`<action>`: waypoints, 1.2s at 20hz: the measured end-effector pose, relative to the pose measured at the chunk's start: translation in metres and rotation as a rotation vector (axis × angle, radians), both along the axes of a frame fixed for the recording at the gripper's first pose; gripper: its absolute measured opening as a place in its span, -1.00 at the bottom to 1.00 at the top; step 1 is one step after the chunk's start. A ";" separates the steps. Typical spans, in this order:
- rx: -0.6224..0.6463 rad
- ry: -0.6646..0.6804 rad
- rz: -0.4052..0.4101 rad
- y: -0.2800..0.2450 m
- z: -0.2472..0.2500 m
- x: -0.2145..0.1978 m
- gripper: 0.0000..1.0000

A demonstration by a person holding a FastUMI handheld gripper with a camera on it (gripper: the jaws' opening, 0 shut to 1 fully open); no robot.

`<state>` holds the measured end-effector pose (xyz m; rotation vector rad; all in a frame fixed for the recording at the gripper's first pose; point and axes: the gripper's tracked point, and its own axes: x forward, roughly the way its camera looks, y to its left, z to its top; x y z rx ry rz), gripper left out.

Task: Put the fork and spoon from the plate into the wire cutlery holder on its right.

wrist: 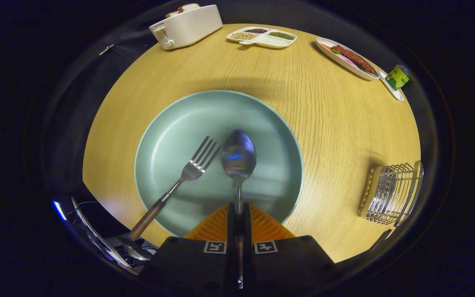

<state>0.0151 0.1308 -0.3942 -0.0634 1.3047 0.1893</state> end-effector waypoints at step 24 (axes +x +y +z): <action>0.070 0.070 0.000 -0.194 0.144 -0.033 -0.88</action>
